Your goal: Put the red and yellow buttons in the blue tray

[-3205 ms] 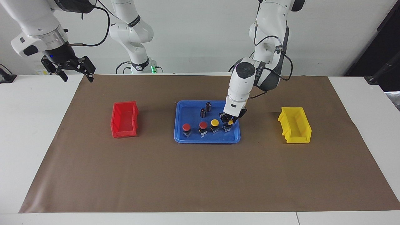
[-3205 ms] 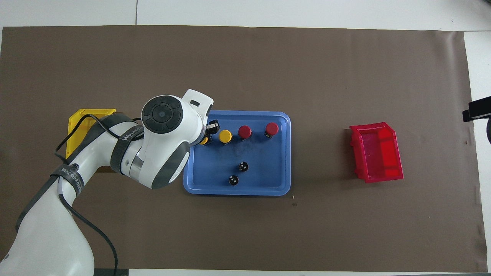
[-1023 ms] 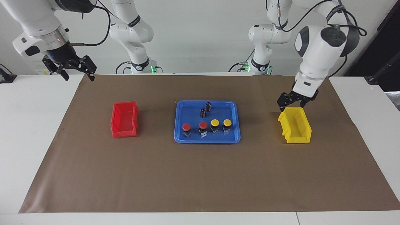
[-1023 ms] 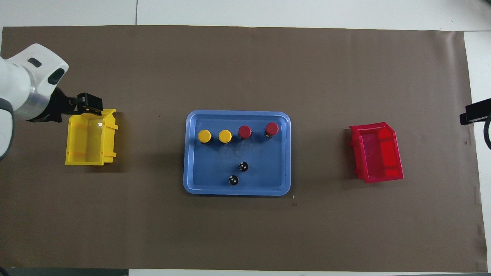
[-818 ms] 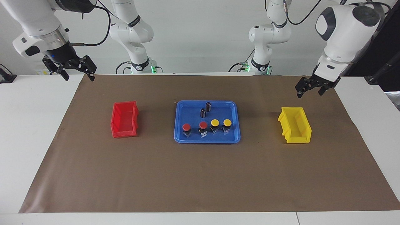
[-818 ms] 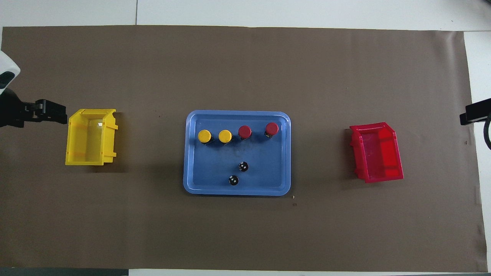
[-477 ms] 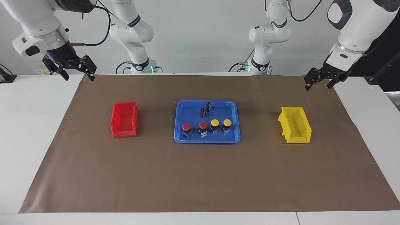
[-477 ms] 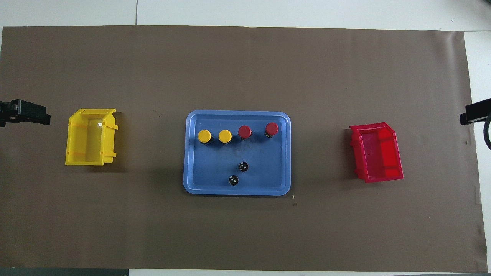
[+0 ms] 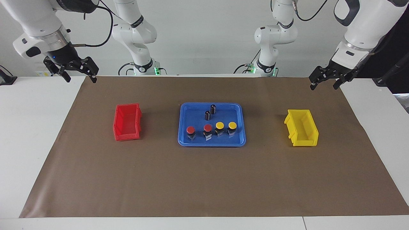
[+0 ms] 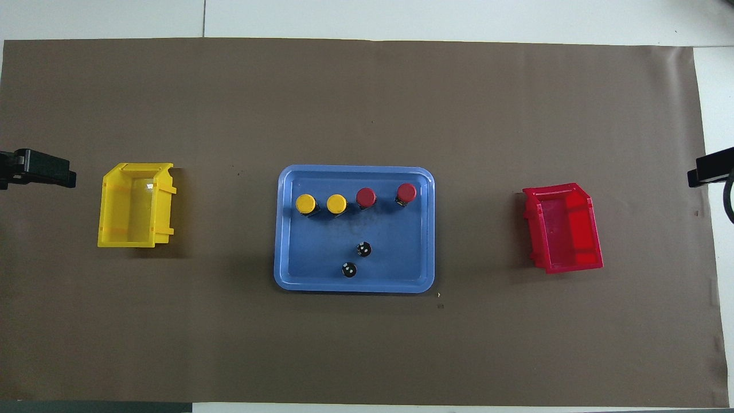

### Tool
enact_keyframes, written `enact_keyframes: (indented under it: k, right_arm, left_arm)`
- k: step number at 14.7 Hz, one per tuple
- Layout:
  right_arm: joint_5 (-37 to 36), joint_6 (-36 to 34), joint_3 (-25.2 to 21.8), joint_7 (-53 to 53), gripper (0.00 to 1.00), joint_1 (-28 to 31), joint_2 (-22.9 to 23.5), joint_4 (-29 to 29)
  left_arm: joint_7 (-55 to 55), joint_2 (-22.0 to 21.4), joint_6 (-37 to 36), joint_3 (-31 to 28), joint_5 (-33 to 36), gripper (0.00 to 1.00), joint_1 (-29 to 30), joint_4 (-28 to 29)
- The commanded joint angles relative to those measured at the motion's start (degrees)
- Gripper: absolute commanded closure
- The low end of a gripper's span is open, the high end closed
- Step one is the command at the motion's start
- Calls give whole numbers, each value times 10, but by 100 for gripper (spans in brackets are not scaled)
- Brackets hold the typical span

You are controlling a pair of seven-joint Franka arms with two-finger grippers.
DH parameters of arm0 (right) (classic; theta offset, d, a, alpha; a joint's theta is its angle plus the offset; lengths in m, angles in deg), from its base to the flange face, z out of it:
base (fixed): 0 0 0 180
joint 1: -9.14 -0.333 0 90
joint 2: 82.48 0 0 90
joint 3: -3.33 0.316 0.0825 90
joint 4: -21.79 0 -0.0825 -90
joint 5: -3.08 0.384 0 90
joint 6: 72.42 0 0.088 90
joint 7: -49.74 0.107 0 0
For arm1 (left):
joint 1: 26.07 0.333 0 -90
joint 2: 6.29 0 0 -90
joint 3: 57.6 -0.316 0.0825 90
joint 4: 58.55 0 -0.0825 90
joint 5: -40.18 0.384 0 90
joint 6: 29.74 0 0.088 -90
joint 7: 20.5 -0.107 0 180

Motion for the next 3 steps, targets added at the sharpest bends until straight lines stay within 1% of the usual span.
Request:
enact_keyframes:
  k: [1, 3]
  right_arm:
    - [-5, -6, 2, -7, 0, 3, -7, -6]
    - [-5, -6, 2, -7, 0, 2, -7, -5]
  left_arm:
    - [-11, 0, -37, -1, -13, 0, 4, -30]
    - [-10, -1, -45, 0, -13, 0, 5, -32]
